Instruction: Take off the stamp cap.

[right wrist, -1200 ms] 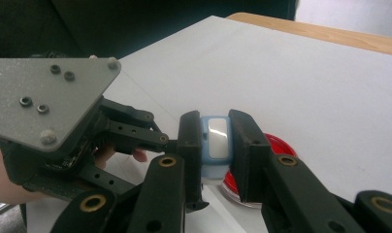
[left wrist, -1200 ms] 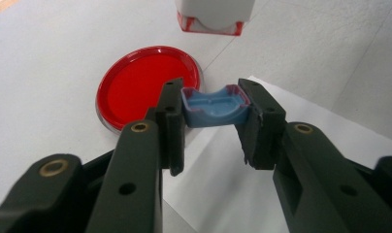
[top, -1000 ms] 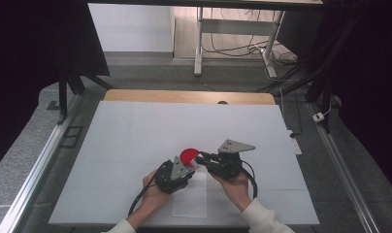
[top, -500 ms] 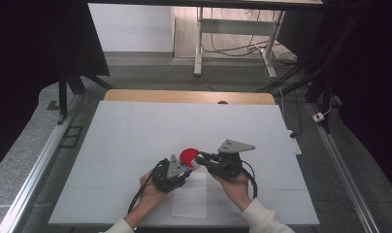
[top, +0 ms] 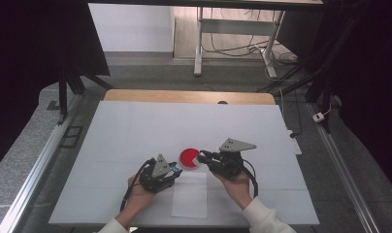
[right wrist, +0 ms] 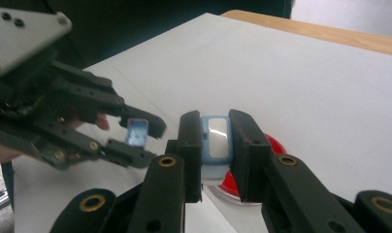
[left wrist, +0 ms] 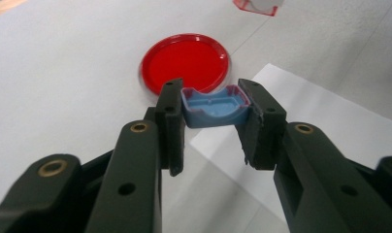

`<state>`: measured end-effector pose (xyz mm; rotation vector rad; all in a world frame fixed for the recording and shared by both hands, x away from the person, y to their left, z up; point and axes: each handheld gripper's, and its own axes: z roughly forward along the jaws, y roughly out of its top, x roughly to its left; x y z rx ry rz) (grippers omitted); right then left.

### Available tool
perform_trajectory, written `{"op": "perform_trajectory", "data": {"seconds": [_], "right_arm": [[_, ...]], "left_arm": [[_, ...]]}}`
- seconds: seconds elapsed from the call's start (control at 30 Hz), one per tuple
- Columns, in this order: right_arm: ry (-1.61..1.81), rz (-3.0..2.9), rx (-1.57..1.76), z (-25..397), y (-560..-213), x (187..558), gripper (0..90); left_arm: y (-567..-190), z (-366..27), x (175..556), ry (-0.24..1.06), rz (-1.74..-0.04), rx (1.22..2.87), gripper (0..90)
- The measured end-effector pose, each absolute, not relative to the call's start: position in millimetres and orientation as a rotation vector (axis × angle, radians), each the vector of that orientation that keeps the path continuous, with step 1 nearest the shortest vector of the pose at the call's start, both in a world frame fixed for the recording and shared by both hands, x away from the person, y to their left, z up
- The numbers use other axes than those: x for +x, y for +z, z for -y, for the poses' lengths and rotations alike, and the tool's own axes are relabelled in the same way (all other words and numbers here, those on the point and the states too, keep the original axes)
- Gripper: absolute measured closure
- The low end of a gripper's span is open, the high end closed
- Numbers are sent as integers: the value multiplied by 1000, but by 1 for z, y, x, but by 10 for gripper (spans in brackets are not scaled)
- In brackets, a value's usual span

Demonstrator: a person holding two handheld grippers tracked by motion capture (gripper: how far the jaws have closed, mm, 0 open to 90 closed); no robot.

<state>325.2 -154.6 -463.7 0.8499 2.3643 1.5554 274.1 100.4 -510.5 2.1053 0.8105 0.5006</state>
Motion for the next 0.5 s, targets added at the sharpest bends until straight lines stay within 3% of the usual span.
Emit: {"op": "perform_trajectory", "data": {"seconds": [0.5], "right_arm": [[1524,-2384,830,156,-464,332,749]], "left_arm": [[-505,-145,262,472,-884,2023,644]]}}
